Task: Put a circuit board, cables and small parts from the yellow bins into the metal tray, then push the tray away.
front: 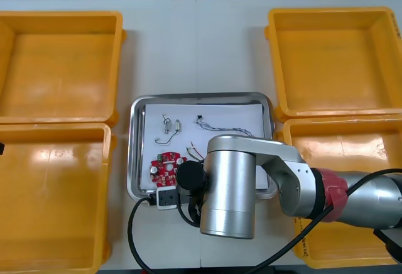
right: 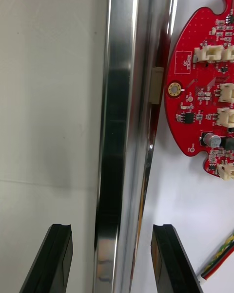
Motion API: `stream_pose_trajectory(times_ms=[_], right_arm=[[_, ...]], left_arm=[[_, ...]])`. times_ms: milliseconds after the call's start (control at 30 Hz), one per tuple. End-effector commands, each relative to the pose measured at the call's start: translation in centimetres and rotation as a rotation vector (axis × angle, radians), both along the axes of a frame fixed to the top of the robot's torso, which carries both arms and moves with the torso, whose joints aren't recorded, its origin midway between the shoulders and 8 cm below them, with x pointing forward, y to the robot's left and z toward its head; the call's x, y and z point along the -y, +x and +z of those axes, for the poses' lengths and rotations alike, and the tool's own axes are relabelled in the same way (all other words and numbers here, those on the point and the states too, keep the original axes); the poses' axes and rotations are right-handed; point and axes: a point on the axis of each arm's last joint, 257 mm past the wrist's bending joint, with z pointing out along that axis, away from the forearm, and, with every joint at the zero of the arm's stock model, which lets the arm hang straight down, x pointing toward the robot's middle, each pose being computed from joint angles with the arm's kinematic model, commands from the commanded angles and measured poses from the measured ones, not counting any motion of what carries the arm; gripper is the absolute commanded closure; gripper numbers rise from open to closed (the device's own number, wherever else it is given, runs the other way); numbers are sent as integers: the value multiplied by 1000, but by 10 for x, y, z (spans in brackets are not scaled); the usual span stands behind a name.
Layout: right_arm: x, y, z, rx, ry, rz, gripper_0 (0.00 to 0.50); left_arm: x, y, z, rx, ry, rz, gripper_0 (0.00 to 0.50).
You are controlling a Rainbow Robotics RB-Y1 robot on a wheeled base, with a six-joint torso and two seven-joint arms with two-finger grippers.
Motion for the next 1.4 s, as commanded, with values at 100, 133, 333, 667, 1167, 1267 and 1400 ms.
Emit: stream_pose_trajectory(times_ms=[100,133,333,667,1167,1267,1400], right_arm=[[-24,3,9,37,10,63,32],[-24,2,9,37,12,62,32],[-23,2,9,35,9,59,410],[-21,7,7,44,3,47,500],[-21,24,24,84,4,22,500],[-19,30,30,94,2,12,500],[-18,38,40,110,3,0,500]], left_arm=[[-3,-4,1,12,10,-3,0],[-3,-4,1,12,10,-3,0],[-3,-4,1,12,10,-3,0],[-3,-4,1,12,10,-3,0],[-3,-4,1,12,10,-3,0],[-3,-4,1,12,10,-3,0],[-3,-4,1,12,10,-3,0]])
